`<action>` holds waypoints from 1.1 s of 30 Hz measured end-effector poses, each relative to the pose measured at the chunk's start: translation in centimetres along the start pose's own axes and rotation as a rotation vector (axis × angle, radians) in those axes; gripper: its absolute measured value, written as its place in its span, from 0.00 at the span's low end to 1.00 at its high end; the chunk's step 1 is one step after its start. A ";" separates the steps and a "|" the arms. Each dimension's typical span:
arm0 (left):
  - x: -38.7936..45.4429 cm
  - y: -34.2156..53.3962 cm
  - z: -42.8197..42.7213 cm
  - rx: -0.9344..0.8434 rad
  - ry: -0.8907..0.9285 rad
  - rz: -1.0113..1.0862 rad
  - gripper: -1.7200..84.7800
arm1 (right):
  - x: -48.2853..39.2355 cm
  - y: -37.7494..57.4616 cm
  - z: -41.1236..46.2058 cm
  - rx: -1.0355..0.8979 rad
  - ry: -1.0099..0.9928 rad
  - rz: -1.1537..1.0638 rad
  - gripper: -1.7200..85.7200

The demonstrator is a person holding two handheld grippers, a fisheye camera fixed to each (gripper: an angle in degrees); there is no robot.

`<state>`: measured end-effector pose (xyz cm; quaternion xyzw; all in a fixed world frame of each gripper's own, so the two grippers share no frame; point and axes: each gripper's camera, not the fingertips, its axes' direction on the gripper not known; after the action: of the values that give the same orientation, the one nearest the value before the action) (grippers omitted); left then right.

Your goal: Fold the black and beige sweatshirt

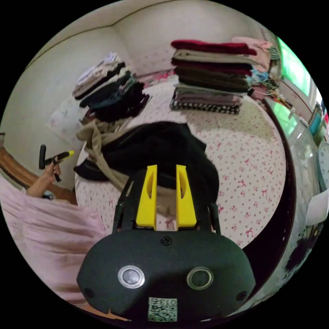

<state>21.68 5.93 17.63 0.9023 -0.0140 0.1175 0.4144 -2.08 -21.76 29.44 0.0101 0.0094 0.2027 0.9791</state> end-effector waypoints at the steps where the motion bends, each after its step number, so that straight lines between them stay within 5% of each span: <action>1: 0.2 1.0 0.9 -0.048 -0.035 0.026 0.17 | -1.2 1.0 1.4 -0.067 -0.008 -0.043 0.15; 6: 0.9 1.2 5.5 -0.199 -0.040 0.074 0.18 | -6.8 2.9 7.1 -0.282 0.039 -0.218 0.17; 12: 2.6 -1.4 7.5 -0.319 -0.072 0.176 0.06 | -11.9 1.6 11.0 -0.397 0.146 -0.372 0.04; 20: 9.1 -3.5 -14.5 0.142 0.052 0.556 0.03 | -13.5 -0.6 -4.5 0.002 0.027 -0.412 0.03; 24: 10.1 1.2 -18.0 0.122 0.027 0.678 0.03 | -15.3 3.4 -8.8 0.003 -0.129 -0.498 0.03; 29: 2.9 10.5 -6.3 -0.386 0.085 0.431 0.03 | -15.3 9.2 0.4 -0.347 -0.152 -0.321 0.03; 33: -1.5 14.0 -6.2 -0.330 0.002 0.217 0.04 | -15.2 10.9 3.9 -0.399 -0.066 -0.235 0.04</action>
<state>17.26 1.27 31.66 0.8153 -0.1299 0.1583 0.5416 -20.25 -17.80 33.77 -0.1782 -0.0617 0.0849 0.9784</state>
